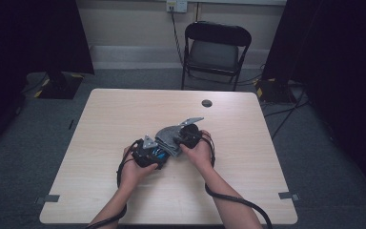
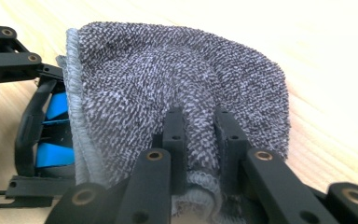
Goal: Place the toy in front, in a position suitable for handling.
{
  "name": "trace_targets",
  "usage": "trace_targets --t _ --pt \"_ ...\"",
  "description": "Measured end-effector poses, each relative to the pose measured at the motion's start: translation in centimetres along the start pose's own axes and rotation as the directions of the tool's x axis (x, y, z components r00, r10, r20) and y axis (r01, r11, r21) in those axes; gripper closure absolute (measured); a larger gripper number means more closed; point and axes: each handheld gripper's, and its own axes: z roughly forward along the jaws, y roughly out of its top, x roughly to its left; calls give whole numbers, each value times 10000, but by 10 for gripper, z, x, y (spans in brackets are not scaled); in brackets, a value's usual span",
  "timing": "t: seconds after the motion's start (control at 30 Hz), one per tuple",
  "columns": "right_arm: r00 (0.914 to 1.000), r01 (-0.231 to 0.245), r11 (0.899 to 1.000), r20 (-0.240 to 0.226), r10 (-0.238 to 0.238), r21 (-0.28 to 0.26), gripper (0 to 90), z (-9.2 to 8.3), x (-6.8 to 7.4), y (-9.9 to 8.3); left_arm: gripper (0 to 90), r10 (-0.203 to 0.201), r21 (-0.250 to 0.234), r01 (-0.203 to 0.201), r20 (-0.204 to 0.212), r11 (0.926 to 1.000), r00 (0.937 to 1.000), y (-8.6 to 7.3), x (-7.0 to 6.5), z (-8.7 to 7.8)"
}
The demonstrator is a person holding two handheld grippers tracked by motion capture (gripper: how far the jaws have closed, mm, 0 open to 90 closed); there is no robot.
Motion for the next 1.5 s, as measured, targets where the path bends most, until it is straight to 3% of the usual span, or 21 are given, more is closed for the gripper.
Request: trace_targets --t 0.73,1.4,1.5 --pt "9987 -316 9994 416 311 127 773 5 -16 4 243 24 2 -24 -17 10000 10000 0 0 0" --pt "9925 -751 9968 990 723 255 772 9 -40 -1 243 -8 -18 8 2 10000 10000 0 0 0" --pt "9899 -483 9979 1354 422 424 773 7 -43 -4 242 -14 -17 14 4 10000 10000 0 0 0"
